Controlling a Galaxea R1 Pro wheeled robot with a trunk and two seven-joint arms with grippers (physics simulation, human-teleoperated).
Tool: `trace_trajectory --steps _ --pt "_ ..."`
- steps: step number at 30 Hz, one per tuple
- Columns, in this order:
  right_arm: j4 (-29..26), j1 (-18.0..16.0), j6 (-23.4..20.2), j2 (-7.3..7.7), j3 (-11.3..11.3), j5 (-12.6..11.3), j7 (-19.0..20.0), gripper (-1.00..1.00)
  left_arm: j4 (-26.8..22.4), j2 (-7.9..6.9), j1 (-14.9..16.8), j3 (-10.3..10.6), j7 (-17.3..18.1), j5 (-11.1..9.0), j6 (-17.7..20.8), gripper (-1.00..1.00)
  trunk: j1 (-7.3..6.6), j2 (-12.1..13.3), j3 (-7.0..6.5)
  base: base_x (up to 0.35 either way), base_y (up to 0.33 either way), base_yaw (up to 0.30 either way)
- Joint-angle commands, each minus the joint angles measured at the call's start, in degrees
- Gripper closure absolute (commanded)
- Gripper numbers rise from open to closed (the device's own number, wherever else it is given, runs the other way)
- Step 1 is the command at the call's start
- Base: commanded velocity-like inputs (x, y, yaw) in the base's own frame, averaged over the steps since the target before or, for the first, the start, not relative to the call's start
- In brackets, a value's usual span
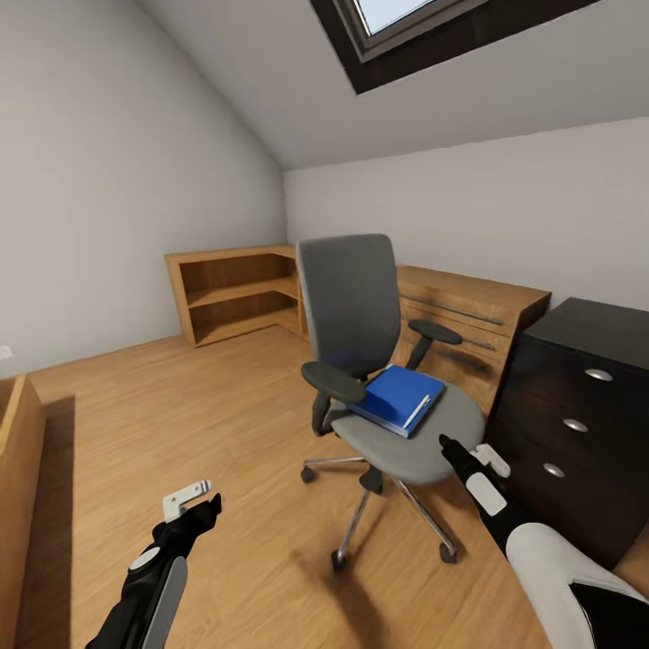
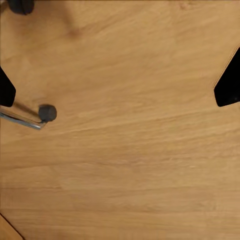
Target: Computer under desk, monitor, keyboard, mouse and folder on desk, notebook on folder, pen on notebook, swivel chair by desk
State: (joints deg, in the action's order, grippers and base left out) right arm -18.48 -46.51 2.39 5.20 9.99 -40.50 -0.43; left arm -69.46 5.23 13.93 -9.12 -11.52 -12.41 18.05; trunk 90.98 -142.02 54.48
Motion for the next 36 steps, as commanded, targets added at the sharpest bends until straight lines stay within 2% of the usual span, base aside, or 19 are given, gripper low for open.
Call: trace_trajectory --steps 1,9,26,29,36 --pt "2.1 0.0 0.2 -0.01 -0.8 -1.1 0.0 -1.00 -0.1 0.04 0.0 0.0 -0.3 -0.6 0.2 -1.00 0.03 0.0 0.11 0.320 0.000 0.217" --pt "2.1 0.0 0.2 0.08 -0.8 -1.1 0.0 -1.00 -0.1 0.13 0.0 0.2 -0.3 -0.1 0.2 -1.00 0.03 0.0 0.39 0.322 0.000 0.158" --pt "2.1 0.0 0.2 0.08 -0.8 -1.1 0.0 -1.00 0.0 0.13 0.0 0.3 -0.3 -0.1 0.3 -1.00 0.03 0.0 0.42 0.311 0.000 0.007" --pt "2.1 0.0 0.2 0.08 -0.8 -1.1 0.0 -1.00 0.0 0.13 0.0 0.3 -0.3 -0.1 0.3 -1.00 0.03 0.0 0.42 -0.055 0.000 0.000" --pt "2.1 0.0 0.2 0.08 -0.8 -1.1 0.0 -1.00 0.0 0.13 0.0 0.4 -0.3 -0.1 0.4 -1.00 0.03 0.0 0.42 -0.296 0.000 0.000"
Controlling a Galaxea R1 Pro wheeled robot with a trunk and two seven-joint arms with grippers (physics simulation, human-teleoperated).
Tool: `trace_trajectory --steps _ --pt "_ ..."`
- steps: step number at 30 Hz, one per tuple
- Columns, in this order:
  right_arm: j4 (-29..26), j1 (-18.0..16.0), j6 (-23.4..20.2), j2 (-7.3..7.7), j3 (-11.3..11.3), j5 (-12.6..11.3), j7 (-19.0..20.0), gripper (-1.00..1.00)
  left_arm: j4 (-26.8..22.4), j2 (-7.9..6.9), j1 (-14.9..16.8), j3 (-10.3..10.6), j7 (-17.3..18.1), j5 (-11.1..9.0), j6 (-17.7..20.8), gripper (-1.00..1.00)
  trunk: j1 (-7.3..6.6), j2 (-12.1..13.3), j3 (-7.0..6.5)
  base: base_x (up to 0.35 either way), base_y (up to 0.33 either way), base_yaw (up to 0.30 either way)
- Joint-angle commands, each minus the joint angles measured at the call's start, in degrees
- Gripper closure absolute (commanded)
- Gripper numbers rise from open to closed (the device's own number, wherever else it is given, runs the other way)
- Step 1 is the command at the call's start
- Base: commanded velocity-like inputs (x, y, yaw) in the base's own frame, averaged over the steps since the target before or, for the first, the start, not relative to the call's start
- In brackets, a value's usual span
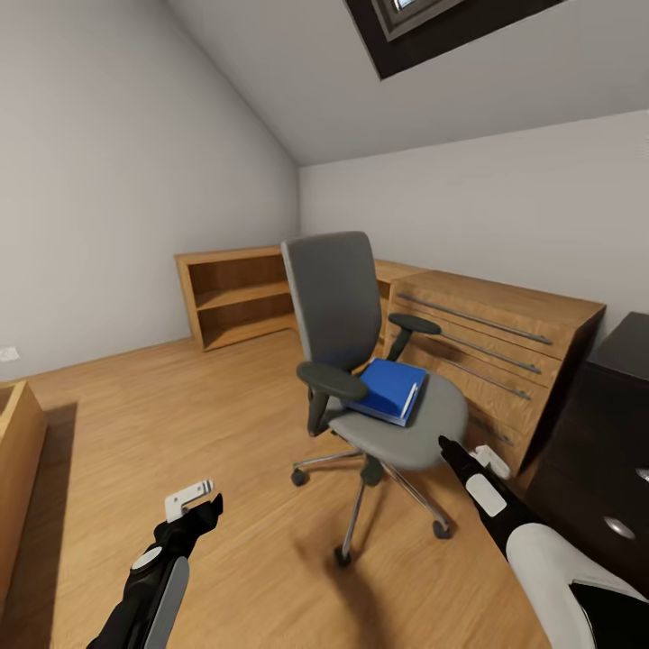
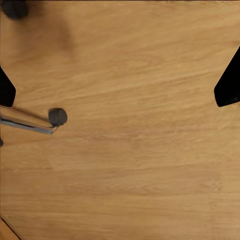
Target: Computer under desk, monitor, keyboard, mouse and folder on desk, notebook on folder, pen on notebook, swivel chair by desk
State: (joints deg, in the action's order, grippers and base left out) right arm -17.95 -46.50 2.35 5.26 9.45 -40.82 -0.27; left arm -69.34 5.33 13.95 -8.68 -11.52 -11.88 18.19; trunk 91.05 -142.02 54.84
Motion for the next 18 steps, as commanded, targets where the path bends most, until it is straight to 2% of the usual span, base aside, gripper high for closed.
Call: trace_trajectory --steps 1,5,12,18 --pt "1.6 0.0 0.2 0.01 -0.2 -0.8 -0.1 -1.00 -0.1 0.03 0.0 0.0 -0.3 -0.6 0.2 -1.00 -0.04 0.0 0.06 -0.269 0.000 0.000" --pt "1.6 0.0 0.2 0.01 -0.2 -0.8 -0.2 -1.00 -0.1 0.03 0.0 0.0 -0.3 -0.6 0.2 -1.00 -0.04 0.0 0.06 -0.131 0.000 0.000" --pt "1.7 0.0 0.2 -0.26 -0.3 -0.8 -0.1 -1.00 -0.1 0.03 0.0 0.0 -0.3 -0.6 0.3 -1.00 -0.04 0.0 0.06 -0.015 0.000 0.010" --pt "1.9 0.0 0.2 -0.45 -0.3 -0.8 -0.1 -1.00 -0.2 0.11 0.0 0.0 -0.3 -0.6 0.3 -1.00 -0.04 0.0 0.06 -0.001 0.000 0.223"
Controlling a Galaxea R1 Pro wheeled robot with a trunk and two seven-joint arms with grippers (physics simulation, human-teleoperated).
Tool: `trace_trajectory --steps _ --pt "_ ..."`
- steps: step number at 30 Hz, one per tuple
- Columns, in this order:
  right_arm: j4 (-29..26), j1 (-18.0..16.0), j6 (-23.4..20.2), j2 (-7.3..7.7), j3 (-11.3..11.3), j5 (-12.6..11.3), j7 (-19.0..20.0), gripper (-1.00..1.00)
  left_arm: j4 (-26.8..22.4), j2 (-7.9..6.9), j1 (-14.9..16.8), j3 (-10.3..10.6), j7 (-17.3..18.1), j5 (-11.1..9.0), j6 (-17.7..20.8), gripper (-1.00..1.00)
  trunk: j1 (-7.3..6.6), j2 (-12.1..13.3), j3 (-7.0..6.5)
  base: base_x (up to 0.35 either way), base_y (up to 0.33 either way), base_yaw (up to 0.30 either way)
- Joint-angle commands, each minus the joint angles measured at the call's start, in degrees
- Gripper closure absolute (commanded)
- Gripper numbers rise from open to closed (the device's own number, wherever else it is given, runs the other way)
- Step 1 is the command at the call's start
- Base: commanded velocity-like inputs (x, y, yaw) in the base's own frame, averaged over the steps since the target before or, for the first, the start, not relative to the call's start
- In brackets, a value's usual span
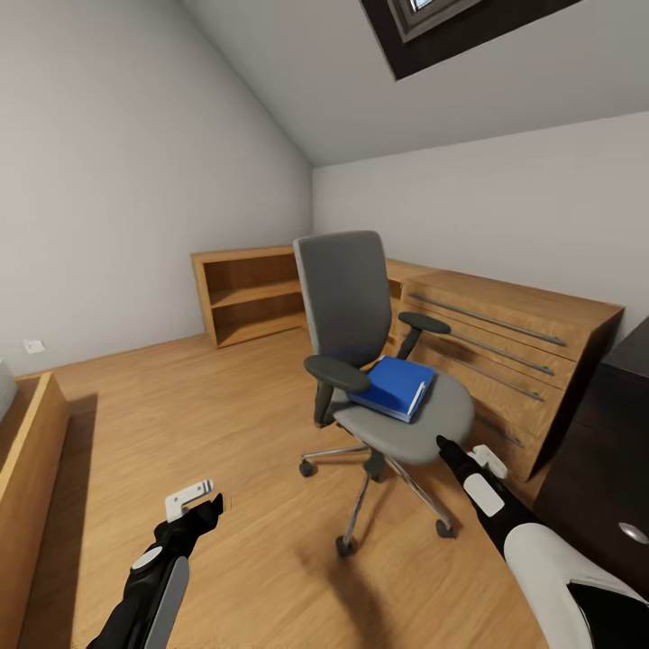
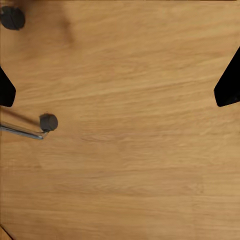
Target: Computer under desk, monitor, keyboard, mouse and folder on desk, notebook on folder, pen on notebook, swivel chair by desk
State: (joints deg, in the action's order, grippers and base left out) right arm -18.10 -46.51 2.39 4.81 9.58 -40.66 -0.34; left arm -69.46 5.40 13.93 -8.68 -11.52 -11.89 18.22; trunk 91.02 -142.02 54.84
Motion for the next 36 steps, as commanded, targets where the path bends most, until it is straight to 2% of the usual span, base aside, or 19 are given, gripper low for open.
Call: trace_trajectory --steps 1,13,20,27,36 --pt "2.1 0.0 0.2 -0.01 -0.5 -0.9 0.0 -1.00 -0.1 0.04 0.0 0.0 -0.3 -0.6 0.2 -1.00 0.00 0.0 0.06 0.000 0.000 0.251" --pt "2.0 0.0 0.2 0.02 -0.4 -0.9 0.0 -1.00 -0.1 0.05 0.0 0.0 -0.3 -0.6 0.2 -1.00 0.00 0.0 0.06 0.000 0.000 0.204" --pt "1.9 0.0 0.2 0.02 -0.4 -0.9 -0.1 -1.00 -0.1 0.05 0.0 0.1 -0.3 -0.6 0.2 -1.00 0.00 0.0 0.06 0.007 0.000 0.022" --pt "1.9 0.0 0.2 0.11 -0.4 -0.9 -0.1 -1.00 0.0 0.12 0.0 0.8 -0.3 -0.6 0.2 -1.00 0.00 0.0 0.06 0.198 0.000 0.001" --pt "1.8 0.0 0.2 0.11 -0.4 -0.9 -0.1 -1.00 0.0 0.14 0.0 0.9 -0.3 -0.6 0.2 -1.00 0.00 0.0 0.06 0.010 0.000 0.000"
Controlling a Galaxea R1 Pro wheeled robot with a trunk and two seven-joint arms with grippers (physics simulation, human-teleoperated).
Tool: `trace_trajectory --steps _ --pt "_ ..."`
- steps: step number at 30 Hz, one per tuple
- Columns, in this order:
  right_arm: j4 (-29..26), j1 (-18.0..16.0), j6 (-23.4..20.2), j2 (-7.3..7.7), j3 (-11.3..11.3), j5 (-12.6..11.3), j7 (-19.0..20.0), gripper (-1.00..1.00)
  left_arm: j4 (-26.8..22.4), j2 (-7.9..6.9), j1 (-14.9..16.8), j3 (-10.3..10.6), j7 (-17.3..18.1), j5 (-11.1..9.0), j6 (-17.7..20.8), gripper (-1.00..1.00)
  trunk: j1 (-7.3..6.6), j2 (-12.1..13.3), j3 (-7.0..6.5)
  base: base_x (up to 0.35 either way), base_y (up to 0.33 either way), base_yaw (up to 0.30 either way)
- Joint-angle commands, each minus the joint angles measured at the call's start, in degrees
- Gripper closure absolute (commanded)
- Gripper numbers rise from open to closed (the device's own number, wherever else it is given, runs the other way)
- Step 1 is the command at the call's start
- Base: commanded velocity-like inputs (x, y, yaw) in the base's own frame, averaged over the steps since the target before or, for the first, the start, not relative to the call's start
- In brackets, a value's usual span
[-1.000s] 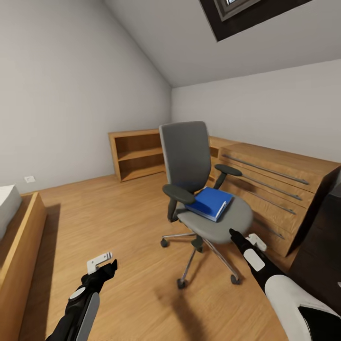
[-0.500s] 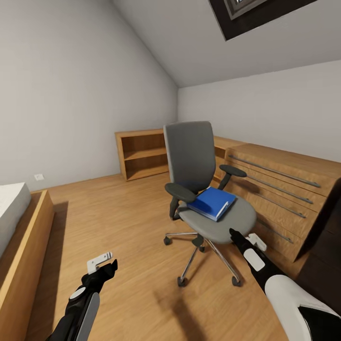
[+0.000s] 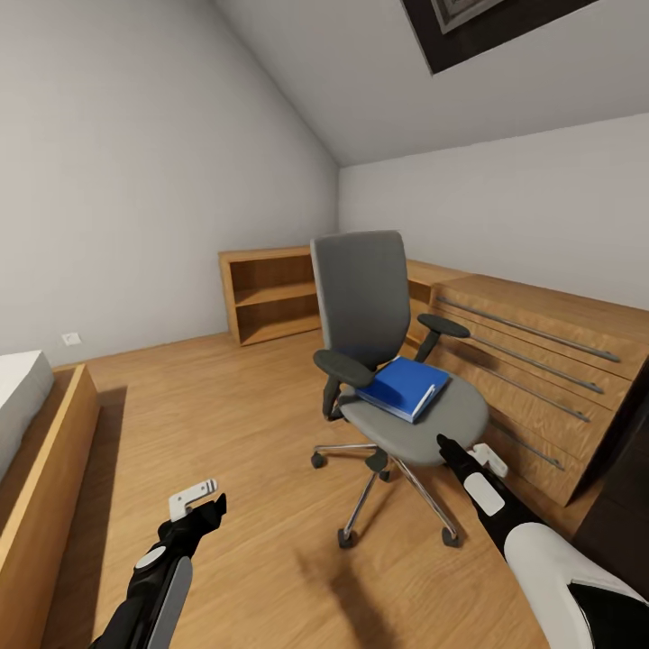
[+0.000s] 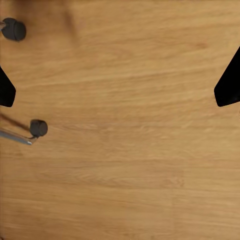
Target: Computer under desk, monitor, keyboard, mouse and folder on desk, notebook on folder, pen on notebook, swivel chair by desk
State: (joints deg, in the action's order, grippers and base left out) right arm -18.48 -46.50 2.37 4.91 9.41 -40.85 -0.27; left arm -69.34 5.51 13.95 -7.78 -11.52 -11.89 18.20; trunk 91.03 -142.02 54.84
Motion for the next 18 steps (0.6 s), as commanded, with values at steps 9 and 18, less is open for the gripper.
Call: trace_trajectory --steps 9,18 --pt "2.2 0.0 0.4 -0.01 -0.2 -0.7 -0.1 -1.00 -0.1 0.03 0.0 0.0 -0.3 -0.7 0.3 -1.00 -0.01 0.0 0.07 -0.291 0.000 0.000" --pt "2.3 0.1 0.6 -0.09 -0.4 -0.4 0.0 -1.00 0.2 0.03 0.0 0.0 -0.3 -0.7 0.2 -1.00 -0.01 0.0 0.07 -0.220 0.000 0.000"
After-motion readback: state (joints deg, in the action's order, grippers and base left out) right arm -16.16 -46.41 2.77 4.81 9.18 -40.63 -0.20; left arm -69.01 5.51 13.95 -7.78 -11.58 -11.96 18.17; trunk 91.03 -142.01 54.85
